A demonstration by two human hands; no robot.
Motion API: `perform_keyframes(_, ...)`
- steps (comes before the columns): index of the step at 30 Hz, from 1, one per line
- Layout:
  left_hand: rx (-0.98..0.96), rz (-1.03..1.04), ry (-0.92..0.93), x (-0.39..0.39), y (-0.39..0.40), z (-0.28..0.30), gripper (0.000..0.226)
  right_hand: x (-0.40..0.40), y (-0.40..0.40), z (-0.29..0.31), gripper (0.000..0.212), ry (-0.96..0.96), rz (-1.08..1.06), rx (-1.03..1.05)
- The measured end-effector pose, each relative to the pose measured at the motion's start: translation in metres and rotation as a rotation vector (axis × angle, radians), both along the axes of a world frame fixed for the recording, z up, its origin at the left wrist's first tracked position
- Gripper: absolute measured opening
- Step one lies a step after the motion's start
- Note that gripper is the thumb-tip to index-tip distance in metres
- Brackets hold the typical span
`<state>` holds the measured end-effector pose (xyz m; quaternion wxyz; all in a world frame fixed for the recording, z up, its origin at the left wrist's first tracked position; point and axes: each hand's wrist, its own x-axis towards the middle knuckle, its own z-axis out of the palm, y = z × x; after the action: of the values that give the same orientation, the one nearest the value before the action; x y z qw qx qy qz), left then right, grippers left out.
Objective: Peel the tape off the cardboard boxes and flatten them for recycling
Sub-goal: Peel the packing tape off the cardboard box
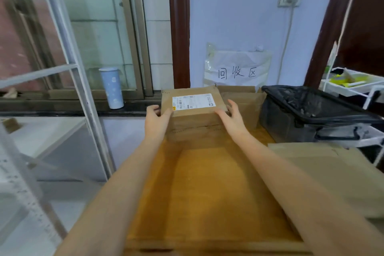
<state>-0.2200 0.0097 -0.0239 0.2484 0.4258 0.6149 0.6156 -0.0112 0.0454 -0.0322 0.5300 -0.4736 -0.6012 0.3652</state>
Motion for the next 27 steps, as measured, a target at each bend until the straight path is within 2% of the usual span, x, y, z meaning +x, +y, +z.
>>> perform_keyframes(4, 0.048, -0.044, -0.064, 0.021, -0.039, 0.018, 0.04, 0.023, -0.039, 0.021, 0.059, -0.011, -0.006, 0.04)
perform_keyframes(9, 0.074, -0.108, -0.064, 0.04, -0.079, 0.033, 0.042, 0.049, -0.082, 0.033, 0.06, -0.019, 0.001, 0.048)
perform_keyframes(13, 0.088, -0.185, -0.136, 0.053, -0.11, 0.037, 0.019, 0.062, -0.107, 0.032, 0.051, -0.031, -0.026, 0.037)
perform_keyframes(17, 0.09, -0.213, -0.237, 0.059, -0.138, 0.036, 0.022, 0.069, -0.126, 0.031, 0.051, -0.034, -0.081, 0.013)
perform_keyframes(23, 0.09, -0.265, -0.207, 0.058, -0.161, 0.029, 0.023, 0.075, -0.135, 0.036, 0.041, -0.178, -0.187, -0.051)
perform_keyframes(27, 0.002, -0.312, -0.116, 0.063, -0.17, 0.024, 0.019, 0.08, -0.135, 0.033, 0.041, -0.215, -0.185, -0.155)
